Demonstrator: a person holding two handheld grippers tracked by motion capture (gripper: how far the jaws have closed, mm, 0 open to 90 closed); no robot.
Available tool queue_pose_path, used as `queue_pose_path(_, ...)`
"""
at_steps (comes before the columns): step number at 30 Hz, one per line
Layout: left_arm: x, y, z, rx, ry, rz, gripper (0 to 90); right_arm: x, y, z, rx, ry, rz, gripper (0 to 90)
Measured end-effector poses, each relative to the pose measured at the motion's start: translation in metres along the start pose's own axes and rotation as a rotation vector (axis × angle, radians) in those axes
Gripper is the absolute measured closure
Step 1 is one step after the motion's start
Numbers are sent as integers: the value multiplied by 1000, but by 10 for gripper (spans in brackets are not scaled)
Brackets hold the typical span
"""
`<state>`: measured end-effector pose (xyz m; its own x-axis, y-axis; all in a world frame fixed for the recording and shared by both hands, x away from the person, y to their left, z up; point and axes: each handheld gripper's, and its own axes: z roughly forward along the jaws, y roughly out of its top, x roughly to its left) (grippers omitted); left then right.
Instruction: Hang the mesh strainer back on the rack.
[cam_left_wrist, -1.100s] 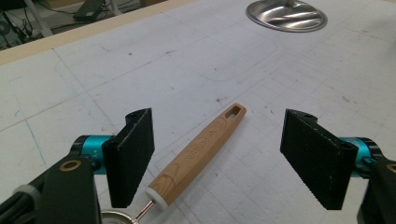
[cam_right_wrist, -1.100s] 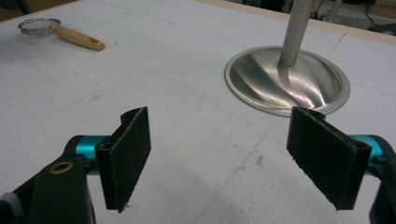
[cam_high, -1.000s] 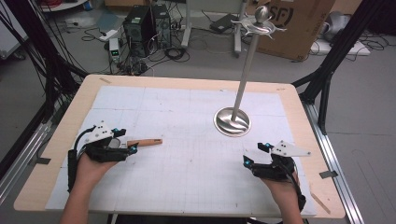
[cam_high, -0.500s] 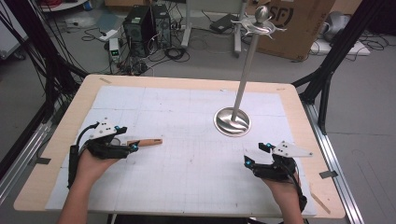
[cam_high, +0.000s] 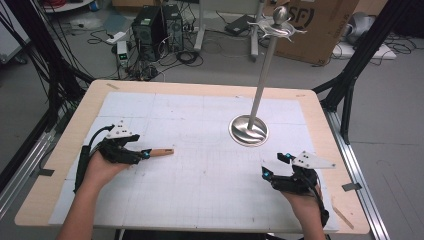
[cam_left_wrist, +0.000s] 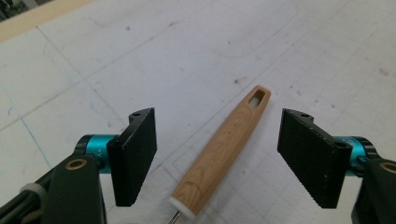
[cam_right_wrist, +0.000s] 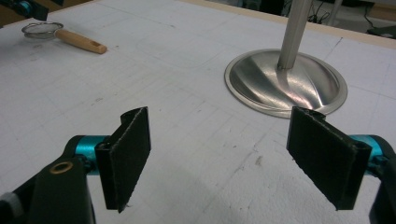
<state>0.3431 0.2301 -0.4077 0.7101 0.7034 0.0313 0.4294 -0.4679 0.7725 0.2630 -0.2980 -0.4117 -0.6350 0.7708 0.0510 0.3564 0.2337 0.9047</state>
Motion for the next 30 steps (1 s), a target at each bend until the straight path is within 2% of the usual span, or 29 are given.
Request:
queue_pose_path(4, 3, -6, 8, 59, -5, -3, 295, 0, -1, 0, 3, -2, 4, 208)
queue_pose_path(7, 6, -14, 14, 127, -15, -11, 299, 0, -1, 0, 2, -3, 4, 208)
queue_pose_path(12, 8, -22, 18, 180, -32, -3, 337, 0, -1, 1, 7, -1, 4, 208)
queue_pose_path(13, 8, -23, 17, 173, -37, 0, 343, 0, -1, 1, 6, 0, 2, 208)
queue_pose_path(15, 6, -22, 16, 167, -62, 21, 434, 1, -1, 1, 7, 0, 1, 208)
queue_pose_path(19, 3, -21, 15, 165, -83, 43, 560, 1, 0, 2, 8, 2, 0, 208)
queue_pose_path(25, -2, -19, 16, 168, -75, 56, 641, 1, 0, 1, 3, 4, 2, 208)
queue_pose_path(30, -7, -16, 16, 173, -75, 63, 662, 1, 0, 1, 2, 4, 1, 208)
